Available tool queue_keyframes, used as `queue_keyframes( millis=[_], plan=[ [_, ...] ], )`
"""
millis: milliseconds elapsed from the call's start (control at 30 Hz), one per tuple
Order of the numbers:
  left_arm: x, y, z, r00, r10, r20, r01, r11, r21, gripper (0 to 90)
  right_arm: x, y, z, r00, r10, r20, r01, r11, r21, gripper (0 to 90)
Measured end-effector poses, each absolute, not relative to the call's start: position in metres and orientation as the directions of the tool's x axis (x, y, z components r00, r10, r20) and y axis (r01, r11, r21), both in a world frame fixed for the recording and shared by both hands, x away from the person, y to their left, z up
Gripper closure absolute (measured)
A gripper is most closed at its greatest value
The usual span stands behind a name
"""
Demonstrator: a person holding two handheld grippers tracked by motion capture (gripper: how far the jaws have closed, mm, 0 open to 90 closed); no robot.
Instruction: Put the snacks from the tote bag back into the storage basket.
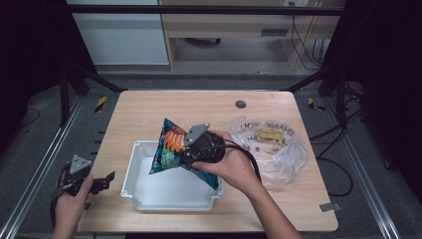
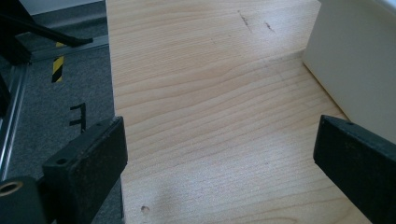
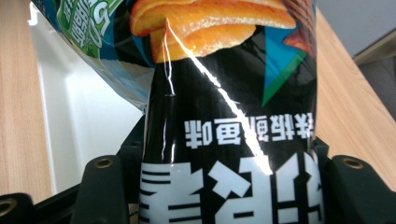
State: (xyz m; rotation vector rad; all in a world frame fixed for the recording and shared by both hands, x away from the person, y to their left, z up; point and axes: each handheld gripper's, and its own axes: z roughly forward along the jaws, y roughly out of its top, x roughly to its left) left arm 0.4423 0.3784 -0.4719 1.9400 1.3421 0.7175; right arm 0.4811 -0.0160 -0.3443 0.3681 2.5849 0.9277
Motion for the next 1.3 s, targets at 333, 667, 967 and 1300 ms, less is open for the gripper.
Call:
queue_keyframes(
  millis=[333, 667, 967, 1300],
  plan=[
    [0.442, 0.379, -0.472, 0.321, 0.945, 0.067, 0.580, -0.252, 0.775, 2.8, 0.481, 0.002, -0.355, -0.917, 0.315, -0.243, 0.099, 0.774, 0.626, 40.0],
    [0.442, 0.379, -0.472, 0.322, 0.944, 0.068, 0.580, -0.254, 0.774, 2.8, 0.481, 0.009, -0.363, -0.925, 0.300, -0.232, 0.096, 0.778, 0.621, 40.1],
    [0.442, 0.379, -0.472, 0.323, 0.944, 0.069, 0.580, -0.255, 0.774, 2.8, 0.482, 0.011, -0.367, -0.930, 0.289, -0.226, 0.096, 0.786, 0.611, 40.1],
    [0.442, 0.379, -0.472, 0.320, 0.945, 0.067, 0.578, -0.251, 0.776, 2.8, 0.481, 0.017, -0.371, -0.936, 0.272, -0.223, 0.085, 0.789, 0.608, 40.1]
  ],
)
